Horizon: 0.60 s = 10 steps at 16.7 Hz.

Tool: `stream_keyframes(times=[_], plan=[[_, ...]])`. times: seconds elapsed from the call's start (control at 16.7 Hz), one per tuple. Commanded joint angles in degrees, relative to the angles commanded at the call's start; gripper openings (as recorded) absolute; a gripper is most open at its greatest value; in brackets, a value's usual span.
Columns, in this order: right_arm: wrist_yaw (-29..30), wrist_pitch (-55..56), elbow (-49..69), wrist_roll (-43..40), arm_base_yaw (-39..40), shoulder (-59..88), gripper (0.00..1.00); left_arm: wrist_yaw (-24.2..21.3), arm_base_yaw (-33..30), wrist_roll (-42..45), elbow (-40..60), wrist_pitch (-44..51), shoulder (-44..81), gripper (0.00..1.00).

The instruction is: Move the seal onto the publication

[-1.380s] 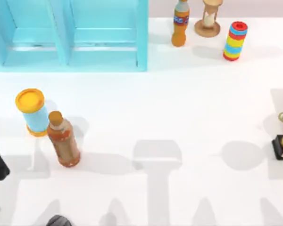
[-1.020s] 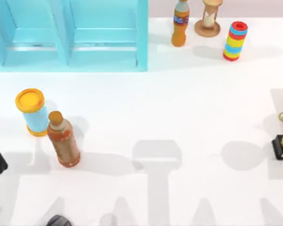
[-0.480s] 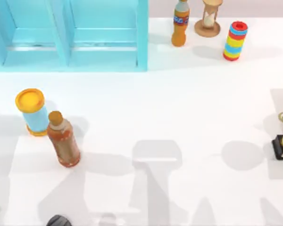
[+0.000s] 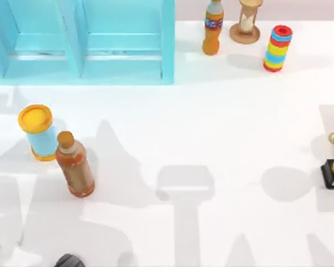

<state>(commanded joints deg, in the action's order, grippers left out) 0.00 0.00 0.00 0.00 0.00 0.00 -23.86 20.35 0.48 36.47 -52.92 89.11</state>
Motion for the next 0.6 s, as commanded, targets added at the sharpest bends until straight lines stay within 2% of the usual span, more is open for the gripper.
stream_keyframes(times=[0.3,0.6], plan=[[0.0,0.0,0.0,0.0,0.0,0.0,1.0,-6.23,5.74,0.27,10.01,-14.5,24.66,1.0],[0.0,0.0,0.0,0.0,0.0,0.0,1.0,-10.11,9.44,0.45,16.35,-23.7,40.42,1.0]])
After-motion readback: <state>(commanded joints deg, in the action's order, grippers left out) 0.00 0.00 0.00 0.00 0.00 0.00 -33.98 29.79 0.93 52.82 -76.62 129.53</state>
